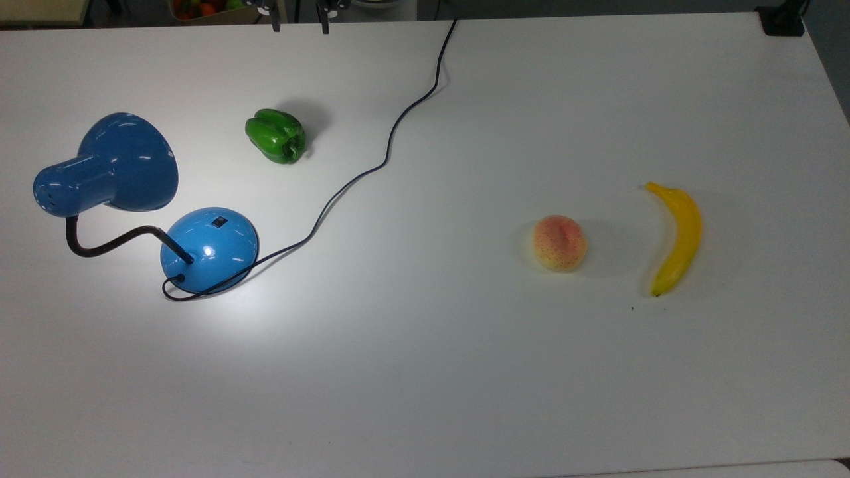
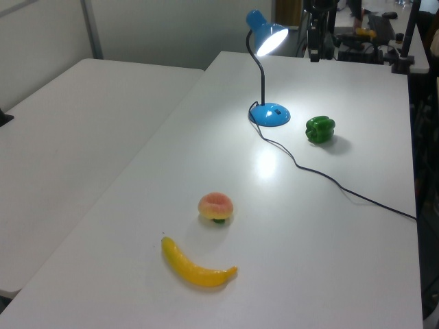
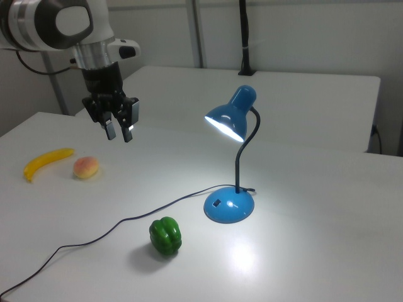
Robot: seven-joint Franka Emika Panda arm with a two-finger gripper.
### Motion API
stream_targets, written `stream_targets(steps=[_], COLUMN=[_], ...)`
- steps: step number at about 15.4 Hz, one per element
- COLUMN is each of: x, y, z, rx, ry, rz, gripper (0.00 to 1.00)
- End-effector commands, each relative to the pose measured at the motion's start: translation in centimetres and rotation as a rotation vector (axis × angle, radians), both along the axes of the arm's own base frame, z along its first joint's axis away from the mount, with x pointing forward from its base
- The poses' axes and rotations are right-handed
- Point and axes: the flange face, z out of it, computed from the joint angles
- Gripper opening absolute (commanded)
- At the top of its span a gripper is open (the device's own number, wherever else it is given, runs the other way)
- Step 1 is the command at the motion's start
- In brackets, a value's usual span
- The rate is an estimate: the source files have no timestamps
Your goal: Turn off lamp
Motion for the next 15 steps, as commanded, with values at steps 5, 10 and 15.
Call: stream_targets(steps=[5,10,15], x=[-0.1,1.0,1.8], y=[0.3,-0.1,-2.9], z=[0.1,-1.4,-5.4], rx=[-0.008,-0.009,-0.007], ry=[0.009,-0.041,-0.097], rz=[0.016,-0.077,-0.209], gripper=[0.0,0.0,0.0])
